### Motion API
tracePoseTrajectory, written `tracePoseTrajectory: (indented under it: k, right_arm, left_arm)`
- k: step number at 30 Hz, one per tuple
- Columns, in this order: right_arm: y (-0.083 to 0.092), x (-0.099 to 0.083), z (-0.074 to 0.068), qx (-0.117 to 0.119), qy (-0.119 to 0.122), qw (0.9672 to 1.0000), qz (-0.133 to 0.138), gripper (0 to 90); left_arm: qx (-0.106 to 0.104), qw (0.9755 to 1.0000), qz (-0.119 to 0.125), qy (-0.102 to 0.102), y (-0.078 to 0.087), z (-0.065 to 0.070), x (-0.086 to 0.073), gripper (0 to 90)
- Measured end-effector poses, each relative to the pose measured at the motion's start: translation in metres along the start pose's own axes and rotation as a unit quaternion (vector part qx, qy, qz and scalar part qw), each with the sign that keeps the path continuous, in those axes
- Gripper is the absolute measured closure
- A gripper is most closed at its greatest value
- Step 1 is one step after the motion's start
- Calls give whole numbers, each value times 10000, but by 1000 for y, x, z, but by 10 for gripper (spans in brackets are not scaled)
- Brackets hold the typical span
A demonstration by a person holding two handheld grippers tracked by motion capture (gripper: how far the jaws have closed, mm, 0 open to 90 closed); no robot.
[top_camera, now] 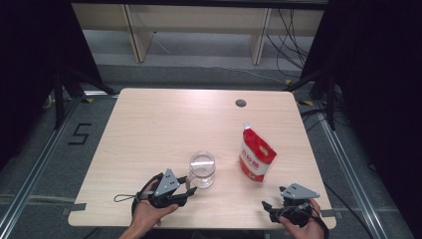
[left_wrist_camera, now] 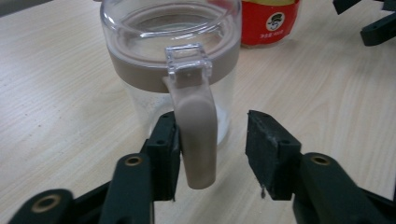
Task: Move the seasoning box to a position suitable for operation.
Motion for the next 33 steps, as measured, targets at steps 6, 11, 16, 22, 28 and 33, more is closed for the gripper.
tracePoseTrajectory:
  k: [6,11,16,22,28,33]
  right_arm:
    - [-1,0,-3,54,48,10000,-15,198]
    - [-2,0,-3,54,177,9998,-18,198]
    - [-2,0,-2,42,189,9998,29,199]
    - [-3,0,-5,109,148,9998,-43,199]
    - [-2,-1,-7,138,112,9998,-116,199]
    - [-3,-1,-6,191,244,9995,-85,199]
  left_arm:
    - [66,9999,62,114,2,-6,0,719]
    - [100,9999,19,96,6,-10,-1,721]
    - [196,9997,6,114,13,-19,-4,719]
    - [670,9977,56,95,17,-36,-10,657]
    - [757,9971,-20,25,10,-36,-10,655]
    - [886,9960,20,141,10,-43,-11,704]
Point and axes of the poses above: each handheld gripper's, and its own axes: y roughly backward along the jaws, x roughly out of its top, z roughly to its right, the point moved 5 cm from there along -y, roughly forward along the jaws, and after that the axes turned 13 degrees about -x, right-handed, at the moved point
